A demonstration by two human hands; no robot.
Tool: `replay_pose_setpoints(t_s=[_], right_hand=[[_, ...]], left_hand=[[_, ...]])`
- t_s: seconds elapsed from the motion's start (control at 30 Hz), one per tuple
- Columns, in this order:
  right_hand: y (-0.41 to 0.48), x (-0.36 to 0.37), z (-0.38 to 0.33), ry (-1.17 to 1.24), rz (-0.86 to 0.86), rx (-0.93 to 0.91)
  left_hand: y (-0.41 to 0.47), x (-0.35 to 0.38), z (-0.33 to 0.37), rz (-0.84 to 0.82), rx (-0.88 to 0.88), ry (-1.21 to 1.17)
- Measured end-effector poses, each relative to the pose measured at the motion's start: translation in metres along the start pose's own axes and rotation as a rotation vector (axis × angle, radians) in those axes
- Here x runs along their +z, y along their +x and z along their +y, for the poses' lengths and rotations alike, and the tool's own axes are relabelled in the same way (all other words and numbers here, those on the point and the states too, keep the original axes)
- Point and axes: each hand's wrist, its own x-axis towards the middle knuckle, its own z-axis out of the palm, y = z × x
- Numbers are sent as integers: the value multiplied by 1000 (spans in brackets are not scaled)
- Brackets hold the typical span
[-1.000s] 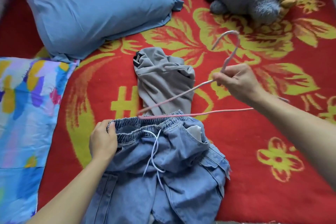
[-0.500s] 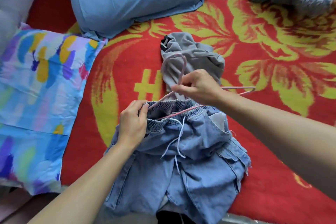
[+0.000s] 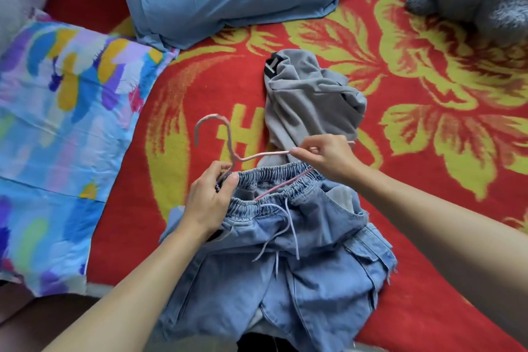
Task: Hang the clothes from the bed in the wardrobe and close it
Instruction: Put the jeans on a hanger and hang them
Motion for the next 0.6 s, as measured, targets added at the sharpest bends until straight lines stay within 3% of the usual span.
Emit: replay_pose_setpoints(t_s=[0.1, 0.23, 0.4, 0.5, 0.6], right_hand=[[8, 8, -20, -24, 89, -114], [-9, 17, -32, -74, 522, -246], [-28, 20, -16, -259, 686, -245], [-40, 30, -19, -151, 559, -192], [-38, 58, -22, -213, 150, 227]], left_hand=[[0, -2, -7, 89, -26, 90], [7, -9, -10, 214, -201, 146], [1, -10, -9, 225, -260, 162], [2, -17, -17, 303, -344, 84], [-2, -17, -18, 263, -317, 56]])
